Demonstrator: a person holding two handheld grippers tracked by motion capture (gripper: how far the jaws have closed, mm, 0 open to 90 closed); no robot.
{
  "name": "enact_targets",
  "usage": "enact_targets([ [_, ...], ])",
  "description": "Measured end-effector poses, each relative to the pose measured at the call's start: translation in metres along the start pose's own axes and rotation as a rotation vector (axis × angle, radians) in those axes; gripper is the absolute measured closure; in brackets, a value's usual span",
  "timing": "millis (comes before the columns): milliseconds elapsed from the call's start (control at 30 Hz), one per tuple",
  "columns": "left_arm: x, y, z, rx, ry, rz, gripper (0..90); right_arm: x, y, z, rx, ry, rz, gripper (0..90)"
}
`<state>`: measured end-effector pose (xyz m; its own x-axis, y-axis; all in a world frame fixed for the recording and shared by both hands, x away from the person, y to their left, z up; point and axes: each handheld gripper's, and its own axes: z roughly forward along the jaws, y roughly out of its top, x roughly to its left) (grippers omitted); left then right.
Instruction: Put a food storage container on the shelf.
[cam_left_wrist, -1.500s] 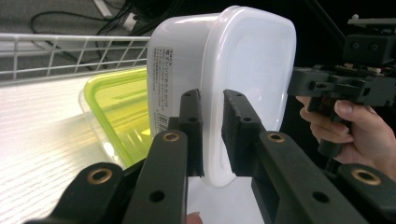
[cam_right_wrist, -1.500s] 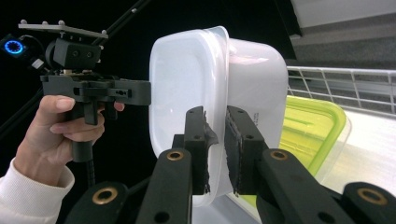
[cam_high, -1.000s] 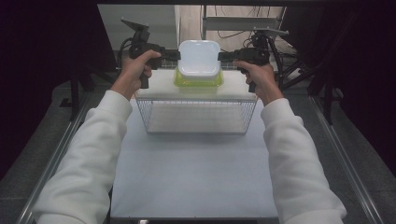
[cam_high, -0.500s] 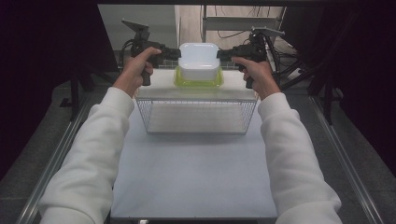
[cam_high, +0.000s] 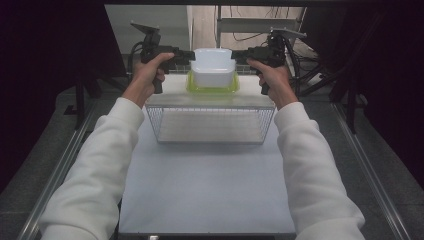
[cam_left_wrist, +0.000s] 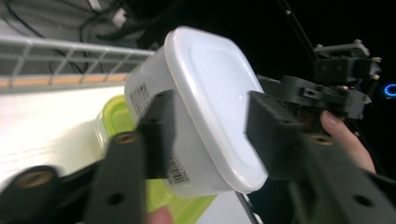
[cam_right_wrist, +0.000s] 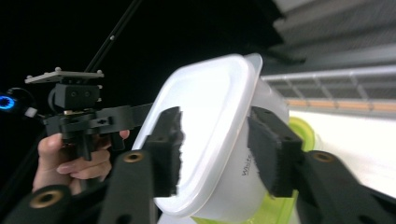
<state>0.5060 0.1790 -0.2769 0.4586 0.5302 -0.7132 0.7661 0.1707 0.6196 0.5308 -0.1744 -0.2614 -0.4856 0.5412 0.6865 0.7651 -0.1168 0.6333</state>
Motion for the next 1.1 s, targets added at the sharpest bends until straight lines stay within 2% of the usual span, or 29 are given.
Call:
enact_targets([
  [133, -0.006, -0.005, -0.011, -0.028, 0.019, 0.075, 41.6, 0.01, -0.002, -0.015, -0.031, -0.029, -0.096, 43.6],
  [233, -0.013, -0.014, -0.02, -0.04, 0.037, 0.126, 37.6, 0.014, -0.008, -0.028, -0.049, -0.017, -0.158, 38.7],
  [333, -0.02, -0.027, -0.028, -0.053, 0.056, 0.171, 35.0, 0.013, -0.017, -0.038, -0.048, -0.003, -0.198, 34.9],
  [433, -0.025, -0.042, -0.037, -0.042, 0.075, 0.221, 32.2, 0.012, -0.03, -0.049, -0.041, -0.016, -0.239, 32.9],
  [533, -0.028, -0.059, -0.048, -0.05, 0.071, 0.255, 31.0, 0.012, -0.047, -0.062, -0.041, -0.027, -0.295, 31.4],
  [667, -0.028, -0.088, -0.06, -0.044, 0.095, 0.299, 29.6, 0.012, -0.075, -0.081, -0.041, -0.052, -0.36, 28.6],
  [700, -0.027, -0.096, -0.063, -0.046, 0.103, 0.295, 29.1, 0.012, -0.082, -0.086, -0.037, -0.061, -0.377, 27.8],
  [800, -0.023, -0.122, -0.068, -0.033, 0.123, 0.318, 28.4, 0.008, -0.102, -0.1, -0.041, -0.091, -0.417, 25.8],
  [967, -0.013, -0.168, -0.076, -0.027, 0.158, 0.332, 28.1, -0.004, -0.14, -0.122, -0.062, -0.128, -0.44, 24.3],
  [1100, -0.003, -0.206, -0.076, 0.0, 0.185, 0.343, 27.9, -0.017, -0.175, -0.133, -0.039, -0.126, -0.444, 23.9],
])
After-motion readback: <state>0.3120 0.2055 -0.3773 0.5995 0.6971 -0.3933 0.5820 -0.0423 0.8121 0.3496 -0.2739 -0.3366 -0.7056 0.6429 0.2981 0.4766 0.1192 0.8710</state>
